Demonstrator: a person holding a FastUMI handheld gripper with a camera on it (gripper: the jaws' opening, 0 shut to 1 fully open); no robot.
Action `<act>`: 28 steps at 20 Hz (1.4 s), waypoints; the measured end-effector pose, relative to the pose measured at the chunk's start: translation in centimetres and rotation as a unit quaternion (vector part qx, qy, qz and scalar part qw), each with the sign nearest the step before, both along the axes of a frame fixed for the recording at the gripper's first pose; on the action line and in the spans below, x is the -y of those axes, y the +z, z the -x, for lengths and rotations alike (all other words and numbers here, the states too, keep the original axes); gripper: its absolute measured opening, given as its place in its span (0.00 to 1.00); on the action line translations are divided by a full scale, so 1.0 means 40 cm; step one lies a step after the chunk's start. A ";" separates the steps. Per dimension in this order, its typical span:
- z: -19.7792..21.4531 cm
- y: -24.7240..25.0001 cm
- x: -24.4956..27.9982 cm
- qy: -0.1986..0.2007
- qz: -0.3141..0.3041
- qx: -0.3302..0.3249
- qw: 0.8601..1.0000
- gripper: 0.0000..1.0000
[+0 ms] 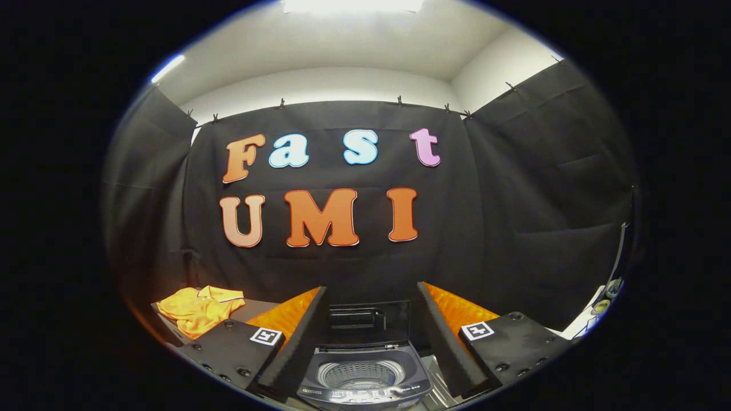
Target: Put the clothes into the washing machine and then close the washing machine lid.
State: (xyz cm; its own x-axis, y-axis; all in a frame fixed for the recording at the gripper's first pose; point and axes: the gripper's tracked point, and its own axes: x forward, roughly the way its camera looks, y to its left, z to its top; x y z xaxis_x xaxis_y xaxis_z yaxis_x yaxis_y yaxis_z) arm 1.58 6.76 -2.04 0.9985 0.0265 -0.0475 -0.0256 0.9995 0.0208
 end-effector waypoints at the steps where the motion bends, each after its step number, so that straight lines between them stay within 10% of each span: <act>1: 0.002 -0.002 -0.006 -0.002 0.001 0.000 1.000 0.98; 16: -0.022 -0.018 -0.144 -0.001 -0.045 -0.031 0.998 0.98; 28: -0.187 -0.016 -0.721 0.160 -0.043 -0.061 0.984 0.98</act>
